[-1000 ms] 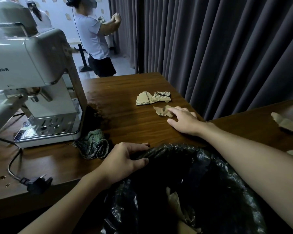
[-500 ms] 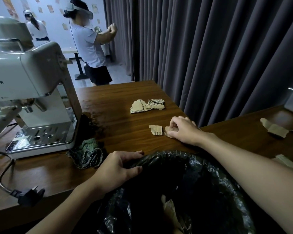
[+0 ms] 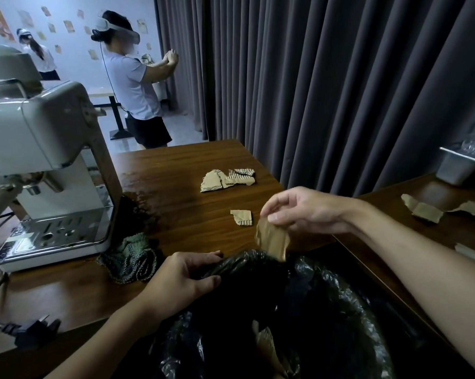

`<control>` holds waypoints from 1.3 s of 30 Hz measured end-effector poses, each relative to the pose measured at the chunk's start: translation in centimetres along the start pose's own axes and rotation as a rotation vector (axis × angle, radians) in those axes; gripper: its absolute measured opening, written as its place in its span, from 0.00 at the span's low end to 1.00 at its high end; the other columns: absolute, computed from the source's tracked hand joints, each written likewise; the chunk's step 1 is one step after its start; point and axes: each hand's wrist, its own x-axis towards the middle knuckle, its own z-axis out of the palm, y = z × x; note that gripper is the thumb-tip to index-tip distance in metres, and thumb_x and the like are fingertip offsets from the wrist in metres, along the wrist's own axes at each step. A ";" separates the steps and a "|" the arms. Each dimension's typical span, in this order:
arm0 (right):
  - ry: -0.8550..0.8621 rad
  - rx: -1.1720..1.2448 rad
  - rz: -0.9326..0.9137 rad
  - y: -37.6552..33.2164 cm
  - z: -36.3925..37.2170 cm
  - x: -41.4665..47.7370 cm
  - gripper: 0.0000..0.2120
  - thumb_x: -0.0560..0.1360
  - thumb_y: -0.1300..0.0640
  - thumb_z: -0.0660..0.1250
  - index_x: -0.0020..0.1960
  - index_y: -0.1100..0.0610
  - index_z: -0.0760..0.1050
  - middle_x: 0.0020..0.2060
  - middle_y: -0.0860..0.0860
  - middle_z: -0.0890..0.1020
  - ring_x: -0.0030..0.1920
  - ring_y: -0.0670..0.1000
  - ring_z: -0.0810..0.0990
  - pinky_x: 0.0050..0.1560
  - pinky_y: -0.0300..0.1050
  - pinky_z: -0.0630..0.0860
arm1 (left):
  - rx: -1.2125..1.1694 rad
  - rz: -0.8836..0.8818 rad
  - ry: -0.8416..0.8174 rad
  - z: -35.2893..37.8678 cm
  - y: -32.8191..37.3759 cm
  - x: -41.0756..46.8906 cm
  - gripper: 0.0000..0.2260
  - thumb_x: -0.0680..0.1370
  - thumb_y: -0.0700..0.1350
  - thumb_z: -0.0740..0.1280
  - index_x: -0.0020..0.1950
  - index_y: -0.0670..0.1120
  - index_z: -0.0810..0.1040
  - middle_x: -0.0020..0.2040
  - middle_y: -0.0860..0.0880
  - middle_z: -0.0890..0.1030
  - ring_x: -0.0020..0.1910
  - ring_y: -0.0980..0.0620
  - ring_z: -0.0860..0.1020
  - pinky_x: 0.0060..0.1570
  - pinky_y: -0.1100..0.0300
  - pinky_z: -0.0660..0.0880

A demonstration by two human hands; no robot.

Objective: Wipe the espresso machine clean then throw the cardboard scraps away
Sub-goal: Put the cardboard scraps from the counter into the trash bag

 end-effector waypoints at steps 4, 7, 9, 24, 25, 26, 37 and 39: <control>0.112 -0.197 0.011 0.5 0.9 0.7 0.11 0.78 0.59 0.68 0.59 0.59 0.79 0.55 0.56 0.83 0.58 0.55 0.81 0.58 0.50 0.78 | -0.001 0.002 0.008 0.1 -0.1 0.0 0.18 0.73 0.41 0.77 0.51 0.66 0.84 0.61 0.64 0.81 0.64 0.64 0.77 0.70 0.55 0.71; 0.275 -0.421 -0.055 1.5 1.9 2.6 0.15 0.78 0.58 0.67 0.64 0.54 0.77 0.61 0.50 0.80 0.61 0.49 0.77 0.62 0.43 0.74 | -0.006 -0.004 0.008 0.0 0.1 0.0 0.18 0.73 0.40 0.76 0.50 0.66 0.84 0.60 0.63 0.81 0.63 0.65 0.77 0.69 0.56 0.72; 0.257 -0.570 -0.050 1.9 2.8 4.0 0.22 0.78 0.59 0.65 0.72 0.53 0.70 0.68 0.48 0.73 0.67 0.46 0.71 0.64 0.38 0.66 | -0.012 -0.011 -0.008 -0.1 0.2 -0.1 0.18 0.74 0.40 0.76 0.51 0.65 0.85 0.61 0.62 0.81 0.63 0.65 0.77 0.69 0.56 0.72; 0.377 -0.909 -0.055 4.6 2.9 6.0 0.06 0.73 0.49 0.72 0.42 0.46 0.76 0.54 0.44 0.76 0.60 0.49 0.71 0.65 0.58 0.67 | -0.005 0.014 -0.003 -0.1 -0.1 0.0 0.18 0.74 0.41 0.76 0.50 0.67 0.84 0.61 0.61 0.81 0.62 0.66 0.77 0.67 0.60 0.73; 0.406 -0.892 -0.069 4.6 3.0 6.0 0.08 0.72 0.51 0.74 0.43 0.47 0.74 0.53 0.45 0.76 0.58 0.49 0.72 0.63 0.56 0.70 | -0.008 0.012 -0.005 -0.1 -0.2 0.0 0.18 0.74 0.40 0.76 0.50 0.66 0.84 0.61 0.61 0.82 0.62 0.66 0.77 0.67 0.60 0.73; 0.442 -0.861 -0.075 4.5 3.1 6.0 0.10 0.71 0.54 0.75 0.45 0.48 0.73 0.52 0.46 0.75 0.56 0.50 0.73 0.59 0.52 0.72 | -0.012 0.014 -0.008 -0.1 -0.2 0.0 0.18 0.74 0.40 0.76 0.51 0.66 0.84 0.61 0.60 0.82 0.63 0.66 0.77 0.67 0.60 0.73; -0.147 -0.208 0.053 -0.6 1.9 0.1 0.14 0.76 0.61 0.68 0.61 0.61 0.76 0.54 0.55 0.83 0.55 0.52 0.82 0.55 0.46 0.79 | 0.027 0.001 0.012 0.0 -0.6 0.2 0.15 0.73 0.41 0.76 0.58 0.54 0.85 0.62 0.58 0.82 0.63 0.64 0.77 0.70 0.55 0.72; 0.010 -0.275 0.017 -0.2 1.4 1.1 0.12 0.77 0.59 0.68 0.59 0.59 0.78 0.54 0.55 0.84 0.57 0.52 0.82 0.59 0.51 0.78 | 0.045 0.003 0.009 -0.1 -0.6 0.2 0.16 0.73 0.41 0.76 0.59 0.54 0.85 0.63 0.58 0.81 0.63 0.65 0.77 0.69 0.55 0.72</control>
